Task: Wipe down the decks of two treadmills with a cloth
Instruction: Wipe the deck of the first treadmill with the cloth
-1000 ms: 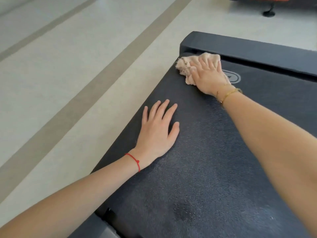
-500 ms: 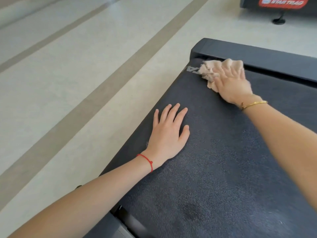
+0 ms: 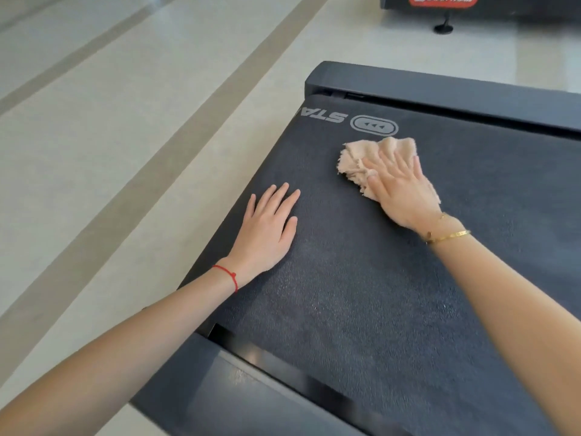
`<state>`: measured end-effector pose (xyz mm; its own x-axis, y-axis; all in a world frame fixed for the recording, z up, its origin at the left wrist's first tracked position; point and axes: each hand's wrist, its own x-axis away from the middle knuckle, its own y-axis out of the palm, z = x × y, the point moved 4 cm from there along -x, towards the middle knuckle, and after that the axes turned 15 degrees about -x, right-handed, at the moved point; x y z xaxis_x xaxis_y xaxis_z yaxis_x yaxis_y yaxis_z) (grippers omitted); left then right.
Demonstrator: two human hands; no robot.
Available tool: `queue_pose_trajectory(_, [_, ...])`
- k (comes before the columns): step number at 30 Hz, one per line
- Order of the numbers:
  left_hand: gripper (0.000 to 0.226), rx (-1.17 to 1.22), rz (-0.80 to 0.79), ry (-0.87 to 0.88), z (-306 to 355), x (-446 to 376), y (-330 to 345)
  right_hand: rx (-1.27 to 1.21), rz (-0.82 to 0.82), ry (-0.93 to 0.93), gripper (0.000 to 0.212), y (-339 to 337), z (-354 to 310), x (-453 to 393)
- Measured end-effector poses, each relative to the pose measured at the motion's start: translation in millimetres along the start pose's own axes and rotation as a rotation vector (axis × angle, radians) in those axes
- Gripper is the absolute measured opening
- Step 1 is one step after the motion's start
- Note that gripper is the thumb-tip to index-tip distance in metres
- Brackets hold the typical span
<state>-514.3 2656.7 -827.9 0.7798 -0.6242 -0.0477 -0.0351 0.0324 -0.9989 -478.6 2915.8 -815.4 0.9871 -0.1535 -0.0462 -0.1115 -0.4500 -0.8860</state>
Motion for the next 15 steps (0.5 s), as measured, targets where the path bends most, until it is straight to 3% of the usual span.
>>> queue_pose_trajectory(7, [0.05, 0.038, 0.028, 0.041, -6, 36, 1, -0.073, -0.203, -0.32, 0.049, 26, -66, 125])
queue_pose_trajectory(11, [0.05, 0.058, 0.049, 0.019, -1, 49, 2, -0.058, -0.267, -0.374, 0.05, 35, -88, 177])
queue_pose_trajectory(15, [0.049, 0.054, 0.071, 0.006, 1, 52, 0, 0.063, -0.223, -0.296, 0.053, 31, -82, 174])
